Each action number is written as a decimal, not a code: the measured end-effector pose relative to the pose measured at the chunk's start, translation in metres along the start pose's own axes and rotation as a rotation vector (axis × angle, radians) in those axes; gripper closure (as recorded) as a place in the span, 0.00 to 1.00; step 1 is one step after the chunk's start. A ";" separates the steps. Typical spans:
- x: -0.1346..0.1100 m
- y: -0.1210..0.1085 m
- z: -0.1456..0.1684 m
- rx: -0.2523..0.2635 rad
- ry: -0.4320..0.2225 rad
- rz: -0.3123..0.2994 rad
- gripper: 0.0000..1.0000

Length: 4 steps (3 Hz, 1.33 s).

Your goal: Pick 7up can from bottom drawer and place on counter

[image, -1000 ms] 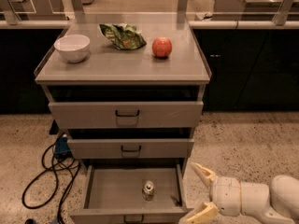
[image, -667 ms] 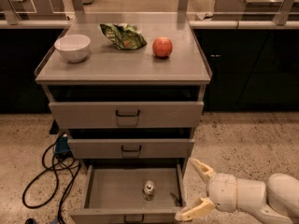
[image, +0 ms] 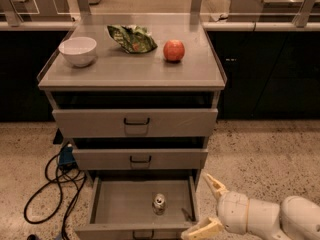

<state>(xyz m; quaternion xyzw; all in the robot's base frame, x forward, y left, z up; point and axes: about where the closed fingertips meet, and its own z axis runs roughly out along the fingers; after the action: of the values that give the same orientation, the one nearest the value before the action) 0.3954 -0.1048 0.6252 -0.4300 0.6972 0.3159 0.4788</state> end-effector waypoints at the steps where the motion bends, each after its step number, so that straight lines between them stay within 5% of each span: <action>1: 0.026 0.015 0.043 0.039 -0.020 -0.029 0.00; 2: 0.041 0.003 0.052 0.088 -0.008 -0.014 0.00; 4: 0.051 -0.011 0.058 0.107 -0.022 0.000 0.00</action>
Offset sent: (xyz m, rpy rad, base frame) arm -0.0012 0.0313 -0.0332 -0.0022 -0.0398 -0.0217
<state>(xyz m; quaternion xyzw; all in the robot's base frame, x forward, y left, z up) 0.4200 -0.0748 0.5573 -0.4004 0.7077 0.2828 0.5087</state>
